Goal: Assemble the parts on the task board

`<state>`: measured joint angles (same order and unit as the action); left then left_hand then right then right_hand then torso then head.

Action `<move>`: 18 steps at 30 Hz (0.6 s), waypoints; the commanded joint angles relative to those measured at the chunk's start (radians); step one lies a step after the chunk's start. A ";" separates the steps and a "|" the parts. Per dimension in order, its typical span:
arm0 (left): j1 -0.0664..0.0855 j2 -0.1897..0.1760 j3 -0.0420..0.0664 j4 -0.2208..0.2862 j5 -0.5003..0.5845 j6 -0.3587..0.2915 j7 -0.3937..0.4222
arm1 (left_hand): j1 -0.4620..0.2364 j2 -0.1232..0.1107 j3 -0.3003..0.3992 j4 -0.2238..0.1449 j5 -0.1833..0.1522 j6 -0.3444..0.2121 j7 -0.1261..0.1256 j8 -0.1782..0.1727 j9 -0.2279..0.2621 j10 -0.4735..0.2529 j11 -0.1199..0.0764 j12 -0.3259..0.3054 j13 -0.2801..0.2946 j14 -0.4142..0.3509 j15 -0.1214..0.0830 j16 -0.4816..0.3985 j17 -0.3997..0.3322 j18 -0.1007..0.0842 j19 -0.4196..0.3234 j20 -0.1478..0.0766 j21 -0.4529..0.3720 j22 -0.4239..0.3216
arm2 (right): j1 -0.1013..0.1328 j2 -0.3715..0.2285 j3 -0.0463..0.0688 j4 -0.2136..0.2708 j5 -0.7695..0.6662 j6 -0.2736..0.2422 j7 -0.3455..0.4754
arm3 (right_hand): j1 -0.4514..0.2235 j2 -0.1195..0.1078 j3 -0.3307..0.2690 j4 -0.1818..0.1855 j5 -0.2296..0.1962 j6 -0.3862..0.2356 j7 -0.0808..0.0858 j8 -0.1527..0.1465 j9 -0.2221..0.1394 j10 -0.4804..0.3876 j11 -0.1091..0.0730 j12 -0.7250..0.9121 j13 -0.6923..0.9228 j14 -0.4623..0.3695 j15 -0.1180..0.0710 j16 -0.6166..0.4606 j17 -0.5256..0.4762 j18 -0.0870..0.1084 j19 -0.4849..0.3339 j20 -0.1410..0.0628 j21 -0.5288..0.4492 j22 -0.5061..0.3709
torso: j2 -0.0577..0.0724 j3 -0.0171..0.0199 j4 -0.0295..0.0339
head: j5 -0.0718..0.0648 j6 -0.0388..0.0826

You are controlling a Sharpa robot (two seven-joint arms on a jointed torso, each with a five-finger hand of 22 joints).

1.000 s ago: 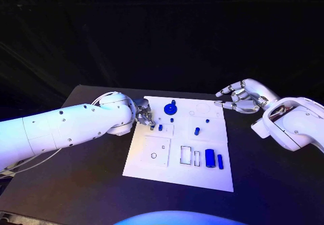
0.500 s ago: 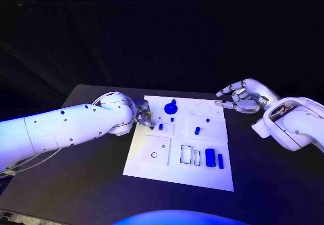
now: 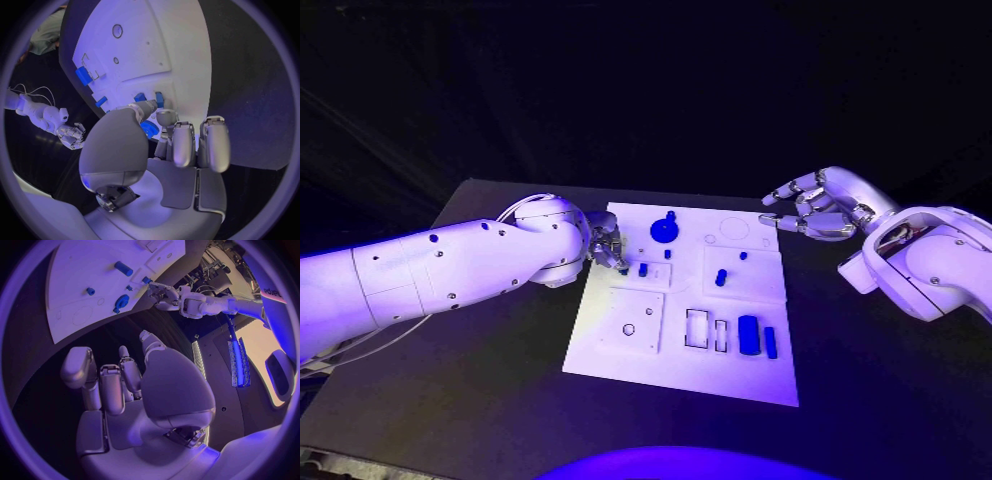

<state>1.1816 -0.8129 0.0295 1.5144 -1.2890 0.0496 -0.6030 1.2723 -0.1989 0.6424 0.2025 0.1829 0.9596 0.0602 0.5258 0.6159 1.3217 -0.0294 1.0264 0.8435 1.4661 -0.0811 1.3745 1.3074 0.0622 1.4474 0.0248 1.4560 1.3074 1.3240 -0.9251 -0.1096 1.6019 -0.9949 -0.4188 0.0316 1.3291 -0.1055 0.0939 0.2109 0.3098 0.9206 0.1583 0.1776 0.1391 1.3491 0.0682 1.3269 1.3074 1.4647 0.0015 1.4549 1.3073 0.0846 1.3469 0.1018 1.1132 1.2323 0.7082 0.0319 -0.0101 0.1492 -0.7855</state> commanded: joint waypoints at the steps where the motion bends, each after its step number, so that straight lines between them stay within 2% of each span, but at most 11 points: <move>1: -0.003 0.002 -0.002 0.001 -0.003 0.039 -0.008 | 0.006 -0.001 0.165 -0.158 0.006 0.018 -0.008 0.007 0.002 0.007 0.001 -0.006 -0.001 0.047 -0.006 0.000 0.032 -0.013 0.007 -0.003 0.004 0.050 | -0.001 -0.001 0.000 0.000 -0.009 0.005 0.004 | -0.004 0.009 -0.005 -0.002 0.007 -0.004 -0.004 0.004 -0.001 0.001 0.001 0.003 0.014 0.062 -0.008 -0.004 0.083 0.014 0.001 -0.002 0.001 0.001 | 0.000 -0.0001 -0.0003 | 0.001 -0.001; 12: -0.003 0.004 -0.002 -0.004 0.028 0.046 -0.011 | -0.025 -0.009 0.168 -0.137 0.004 0.025 -0.015 0.013 0.006 0.010 -0.003 -0.035 -0.036 0.047 -0.009 0.000 0.032 -0.013 0.007 -0.004 0.004 0.051 | -0.001 -0.002 0.000 0.000 -0.009 0.005 0.003 | -0.004 0.009 -0.005 -0.002 0.007 -0.004 -0.004 0.004 -0.001 0.001 0.001 0.003 0.014 0.062 -0.008 -0.004 0.083 0.014 0.001 -0.002 0.001 0.001 | -0.001 0.0000 -0.0003 | 0.000 -0.001; 18: -0.003 0.008 -0.002 -0.007 0.038 0.040 -0.013 | -0.046 -0.015 0.158 -0.123 0.002 0.028 -0.022 0.022 0.013 0.023 -0.008 -0.022 -0.018 0.048 -0.012 0.000 0.032 -0.013 0.007 -0.005 0.004 0.051 | -0.001 -0.002 0.000 0.001 -0.009 0.004 0.003 | -0.004 0.009 -0.005 -0.002 0.007 -0.004 -0.004 0.004 -0.001 0.001 0.001 0.003 0.014 0.062 -0.008 -0.004 0.083 0.014 0.001 -0.002 0.001 0.001 | 0.000 0.0003 -0.0006 | 0.000 -0.001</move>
<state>1.1824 -0.8094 0.0299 1.5053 -1.2743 0.0628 -0.6120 1.2312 -0.2143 0.6741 0.1978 0.1878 0.9701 0.0568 0.5452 0.6269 1.3381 -0.0357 1.0024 0.8244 1.4659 -0.0881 1.3745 1.3074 0.0622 1.4510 0.0212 1.4560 1.3073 1.3236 -0.9268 -0.1096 1.6019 -0.9949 -0.4189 0.0317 1.3291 -0.1055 0.0939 0.2109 0.3098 0.9206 0.1583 0.1776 0.1391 1.3491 0.0682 1.3269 1.3073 1.4647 0.0015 1.4549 1.3079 0.0845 1.3469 0.1018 1.1132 1.2322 0.7075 0.0320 -0.0106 0.1498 -0.7862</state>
